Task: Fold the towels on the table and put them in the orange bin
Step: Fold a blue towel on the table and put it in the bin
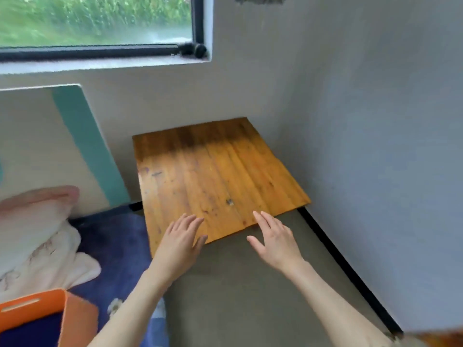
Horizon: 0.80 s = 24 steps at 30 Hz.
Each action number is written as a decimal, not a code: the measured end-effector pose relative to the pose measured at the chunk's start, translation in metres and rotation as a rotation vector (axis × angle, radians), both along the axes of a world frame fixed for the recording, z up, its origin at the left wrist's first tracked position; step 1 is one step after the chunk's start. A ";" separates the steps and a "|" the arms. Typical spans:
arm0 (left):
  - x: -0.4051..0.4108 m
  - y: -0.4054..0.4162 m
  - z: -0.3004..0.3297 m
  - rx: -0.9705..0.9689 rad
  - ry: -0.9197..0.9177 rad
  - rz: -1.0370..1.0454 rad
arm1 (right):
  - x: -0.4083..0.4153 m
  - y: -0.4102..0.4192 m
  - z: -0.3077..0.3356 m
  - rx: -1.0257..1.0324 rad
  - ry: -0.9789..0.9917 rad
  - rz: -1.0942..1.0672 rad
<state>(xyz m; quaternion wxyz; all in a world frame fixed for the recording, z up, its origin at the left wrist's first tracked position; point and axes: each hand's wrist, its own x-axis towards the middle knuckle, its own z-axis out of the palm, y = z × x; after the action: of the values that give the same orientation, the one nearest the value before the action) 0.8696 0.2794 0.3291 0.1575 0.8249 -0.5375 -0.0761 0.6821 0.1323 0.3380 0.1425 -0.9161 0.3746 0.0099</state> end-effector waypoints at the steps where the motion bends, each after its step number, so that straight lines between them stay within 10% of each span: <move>1: -0.016 -0.016 0.003 -0.006 -0.010 -0.053 | -0.025 -0.008 0.001 -0.008 -0.003 -0.052; 24: -0.568 -0.199 0.019 -0.028 0.026 -1.244 | -0.590 0.085 0.012 -0.055 -0.049 -1.302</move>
<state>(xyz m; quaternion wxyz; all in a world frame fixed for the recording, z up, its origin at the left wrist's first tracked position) 0.3012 0.0804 0.3486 0.1013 0.3543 -0.9163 -0.1566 0.0925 0.2171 0.3501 0.1043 -0.5051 0.8498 -0.1089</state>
